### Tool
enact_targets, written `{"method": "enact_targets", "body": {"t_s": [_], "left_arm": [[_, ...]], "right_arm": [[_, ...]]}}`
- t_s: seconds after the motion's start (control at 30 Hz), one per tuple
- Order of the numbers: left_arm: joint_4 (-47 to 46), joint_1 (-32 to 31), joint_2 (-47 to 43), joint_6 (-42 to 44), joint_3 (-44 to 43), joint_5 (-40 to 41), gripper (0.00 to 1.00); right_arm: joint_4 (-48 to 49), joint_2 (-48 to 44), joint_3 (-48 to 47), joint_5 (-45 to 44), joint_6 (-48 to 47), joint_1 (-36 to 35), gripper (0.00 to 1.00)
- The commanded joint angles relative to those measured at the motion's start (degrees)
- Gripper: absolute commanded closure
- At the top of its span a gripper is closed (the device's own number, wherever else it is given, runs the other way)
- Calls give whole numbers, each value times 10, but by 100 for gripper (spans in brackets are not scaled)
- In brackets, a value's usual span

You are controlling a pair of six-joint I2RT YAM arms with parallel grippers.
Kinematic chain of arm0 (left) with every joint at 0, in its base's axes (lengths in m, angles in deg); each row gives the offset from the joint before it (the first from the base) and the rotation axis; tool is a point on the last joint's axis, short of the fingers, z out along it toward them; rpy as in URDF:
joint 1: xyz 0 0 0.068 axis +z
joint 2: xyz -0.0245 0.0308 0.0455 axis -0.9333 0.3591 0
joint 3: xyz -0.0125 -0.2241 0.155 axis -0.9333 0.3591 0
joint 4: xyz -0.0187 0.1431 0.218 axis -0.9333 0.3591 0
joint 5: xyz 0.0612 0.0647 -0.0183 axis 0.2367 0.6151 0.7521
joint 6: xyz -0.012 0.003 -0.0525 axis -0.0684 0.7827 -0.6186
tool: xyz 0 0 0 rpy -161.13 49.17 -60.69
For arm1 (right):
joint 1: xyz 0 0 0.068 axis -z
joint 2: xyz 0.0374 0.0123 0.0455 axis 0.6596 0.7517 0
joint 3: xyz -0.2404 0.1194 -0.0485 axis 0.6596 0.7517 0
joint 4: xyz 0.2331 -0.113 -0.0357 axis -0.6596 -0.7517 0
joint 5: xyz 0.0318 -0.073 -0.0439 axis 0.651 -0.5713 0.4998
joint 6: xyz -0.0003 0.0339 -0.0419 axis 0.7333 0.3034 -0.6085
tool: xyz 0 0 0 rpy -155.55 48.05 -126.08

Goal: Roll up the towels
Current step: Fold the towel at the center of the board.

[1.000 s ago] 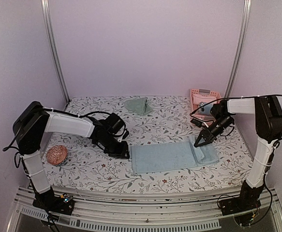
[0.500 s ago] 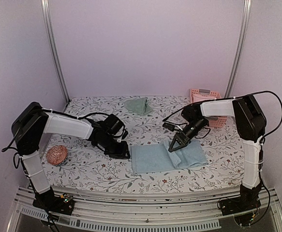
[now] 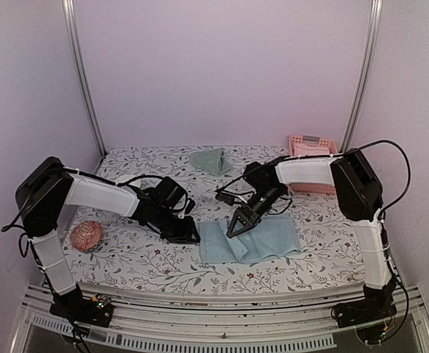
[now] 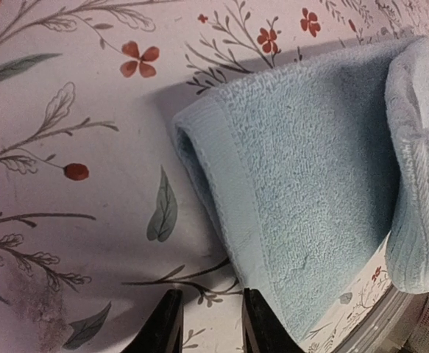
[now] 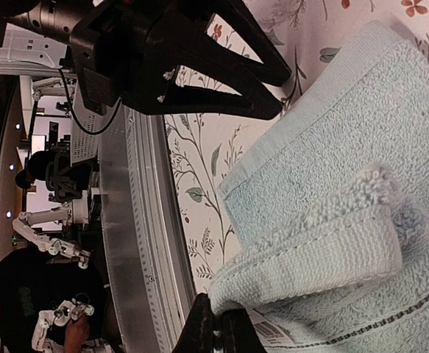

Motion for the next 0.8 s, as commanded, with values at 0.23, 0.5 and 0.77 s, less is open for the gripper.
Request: {"method": "enact_targets", "body": {"t_s": [0.23, 0.5, 0.77], "left_arm": [[-12, -12, 17, -24, 49, -25, 72], [-24, -12, 22, -30, 54, -31, 74], [-25, -12, 22, -30, 60, -32, 75]], "right_arm": [[83, 41, -57, -37, 111, -36, 98], [115, 48, -67, -26, 167, -37, 98], [130, 47, -75, -45, 184, -42, 97]]}}
